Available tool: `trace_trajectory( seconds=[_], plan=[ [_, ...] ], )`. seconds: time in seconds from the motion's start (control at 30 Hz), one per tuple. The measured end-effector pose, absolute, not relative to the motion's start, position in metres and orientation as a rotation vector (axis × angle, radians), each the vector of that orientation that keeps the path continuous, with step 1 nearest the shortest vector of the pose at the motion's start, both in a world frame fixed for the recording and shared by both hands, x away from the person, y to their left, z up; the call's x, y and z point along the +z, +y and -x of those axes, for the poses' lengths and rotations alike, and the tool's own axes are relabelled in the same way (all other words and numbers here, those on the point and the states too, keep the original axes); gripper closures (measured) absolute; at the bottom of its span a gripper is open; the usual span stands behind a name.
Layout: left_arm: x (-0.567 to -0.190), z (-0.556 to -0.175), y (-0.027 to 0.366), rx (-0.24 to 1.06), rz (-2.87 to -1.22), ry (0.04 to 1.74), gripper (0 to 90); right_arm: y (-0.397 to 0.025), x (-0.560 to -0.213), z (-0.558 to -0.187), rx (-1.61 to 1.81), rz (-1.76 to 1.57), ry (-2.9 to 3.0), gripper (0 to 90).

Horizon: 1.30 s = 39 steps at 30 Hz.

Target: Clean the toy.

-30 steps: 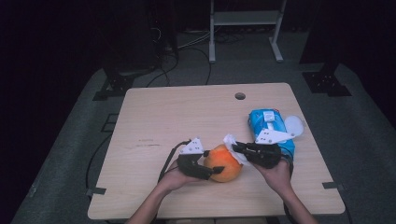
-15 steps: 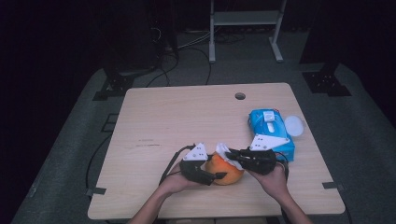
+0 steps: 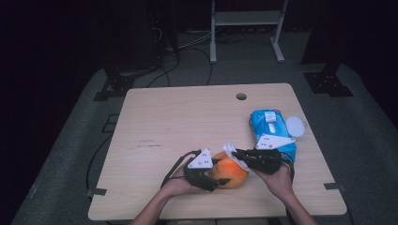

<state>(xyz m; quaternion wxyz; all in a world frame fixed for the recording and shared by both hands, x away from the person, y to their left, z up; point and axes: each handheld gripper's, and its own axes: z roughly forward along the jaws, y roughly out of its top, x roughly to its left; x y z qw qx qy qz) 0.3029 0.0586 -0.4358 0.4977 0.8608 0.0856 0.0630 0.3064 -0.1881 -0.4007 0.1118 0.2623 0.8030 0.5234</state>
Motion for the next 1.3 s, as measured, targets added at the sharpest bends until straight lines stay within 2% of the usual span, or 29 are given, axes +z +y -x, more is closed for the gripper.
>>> trace_trajectory(
  seconds=[0.33,0.63,1.3],
  plan=[
    [-0.437,-0.298,0.057,0.157,-2.105,0.136,32.8,-0.187,-0.406,-0.319,1.485,-0.816,2.402,84.1],
    [-0.437,-0.302,0.060,0.139,-2.083,0.178,33.0,-0.203,-0.407,-0.312,1.464,-0.849,2.378,84.1],
    [-0.437,-0.311,0.059,0.126,-2.026,0.306,32.3,-0.179,-0.379,-0.282,1.623,-0.649,2.383,84.1]
  ],
)
